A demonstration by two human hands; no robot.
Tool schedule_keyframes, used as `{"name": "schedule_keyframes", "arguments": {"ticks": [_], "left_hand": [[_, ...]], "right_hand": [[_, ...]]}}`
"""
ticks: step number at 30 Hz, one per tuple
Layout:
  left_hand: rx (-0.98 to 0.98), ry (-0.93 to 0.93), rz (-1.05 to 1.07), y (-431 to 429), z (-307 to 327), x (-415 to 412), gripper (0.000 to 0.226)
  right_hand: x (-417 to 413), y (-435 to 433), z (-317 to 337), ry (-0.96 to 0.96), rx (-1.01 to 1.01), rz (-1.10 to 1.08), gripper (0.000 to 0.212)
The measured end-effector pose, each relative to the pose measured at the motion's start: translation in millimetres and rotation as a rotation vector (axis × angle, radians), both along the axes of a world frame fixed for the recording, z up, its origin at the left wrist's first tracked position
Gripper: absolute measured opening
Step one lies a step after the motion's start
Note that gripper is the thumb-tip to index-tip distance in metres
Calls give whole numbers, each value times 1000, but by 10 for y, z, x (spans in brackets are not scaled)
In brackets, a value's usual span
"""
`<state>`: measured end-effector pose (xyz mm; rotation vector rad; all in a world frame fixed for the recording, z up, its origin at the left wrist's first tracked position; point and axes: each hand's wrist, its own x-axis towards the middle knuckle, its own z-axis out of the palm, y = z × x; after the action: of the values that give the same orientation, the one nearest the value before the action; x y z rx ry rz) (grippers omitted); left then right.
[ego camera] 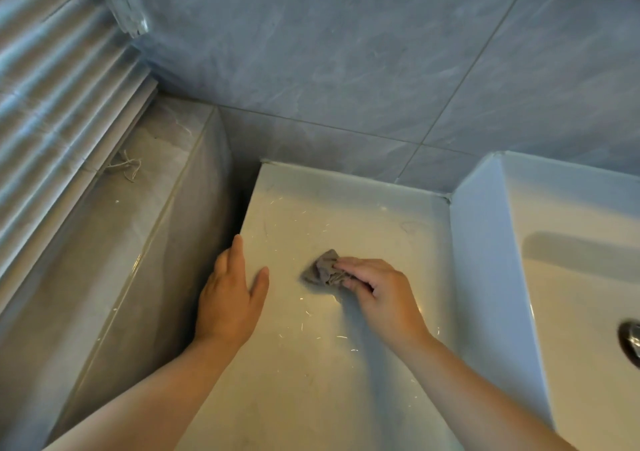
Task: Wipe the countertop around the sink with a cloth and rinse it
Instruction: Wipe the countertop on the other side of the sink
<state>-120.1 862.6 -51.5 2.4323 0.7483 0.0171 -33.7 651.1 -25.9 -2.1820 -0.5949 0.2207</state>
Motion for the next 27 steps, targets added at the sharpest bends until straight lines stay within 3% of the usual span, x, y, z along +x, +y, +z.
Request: {"name": "schedule_keyframes", "arguments": {"ticks": [4, 10, 27], "left_hand": [[19, -17, 14, -21, -31, 5, 69], [42, -25, 31, -36, -41, 14, 68], [16, -1, 40, -44, 9, 29, 68]], "right_hand": [[543, 66, 136, -129, 84, -164, 31], [1308, 298, -47, -189, -35, -209, 30], [934, 473, -277, -200, 17, -36, 32]]}}
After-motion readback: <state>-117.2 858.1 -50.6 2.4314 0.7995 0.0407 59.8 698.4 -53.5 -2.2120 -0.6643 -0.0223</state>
